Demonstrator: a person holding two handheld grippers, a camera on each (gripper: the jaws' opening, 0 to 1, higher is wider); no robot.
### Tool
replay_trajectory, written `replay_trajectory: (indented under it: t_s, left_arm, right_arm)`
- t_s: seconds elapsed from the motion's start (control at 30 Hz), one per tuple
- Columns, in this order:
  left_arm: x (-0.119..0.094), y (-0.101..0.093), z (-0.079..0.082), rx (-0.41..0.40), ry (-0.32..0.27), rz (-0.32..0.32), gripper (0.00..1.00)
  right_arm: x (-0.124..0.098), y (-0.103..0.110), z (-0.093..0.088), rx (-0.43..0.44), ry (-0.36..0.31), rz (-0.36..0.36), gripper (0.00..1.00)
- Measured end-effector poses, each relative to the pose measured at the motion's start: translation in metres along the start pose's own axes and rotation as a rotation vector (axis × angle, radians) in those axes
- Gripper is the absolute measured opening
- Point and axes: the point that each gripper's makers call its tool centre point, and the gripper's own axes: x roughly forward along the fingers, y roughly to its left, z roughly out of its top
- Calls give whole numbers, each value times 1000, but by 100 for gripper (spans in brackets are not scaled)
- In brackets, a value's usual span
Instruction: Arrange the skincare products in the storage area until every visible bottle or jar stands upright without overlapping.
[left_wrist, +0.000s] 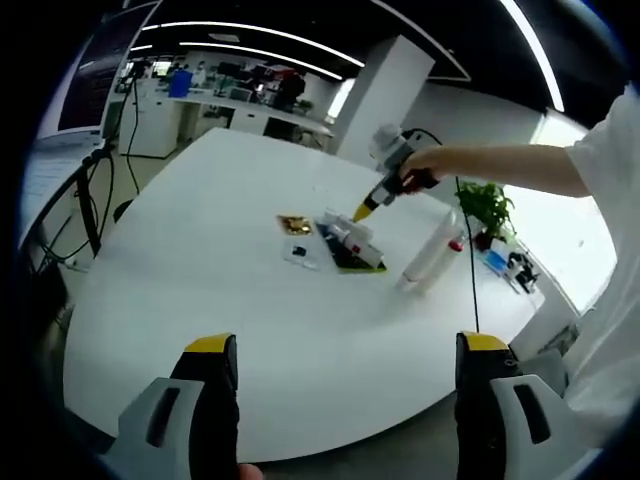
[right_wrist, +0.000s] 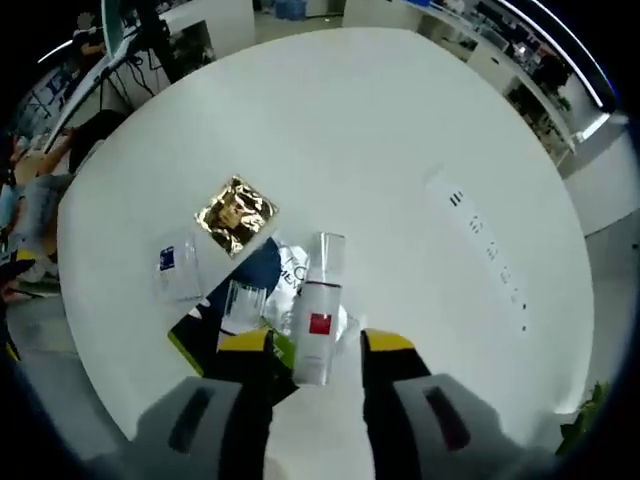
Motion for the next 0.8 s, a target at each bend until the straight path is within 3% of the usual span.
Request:
replay_trajectory:
  t_s: [0.8]
  left_arm:
    - [-2, 3, -1, -16, -1, 7, 88]
  right_arm:
    - [40, -7, -8, 27, 58, -19, 28]
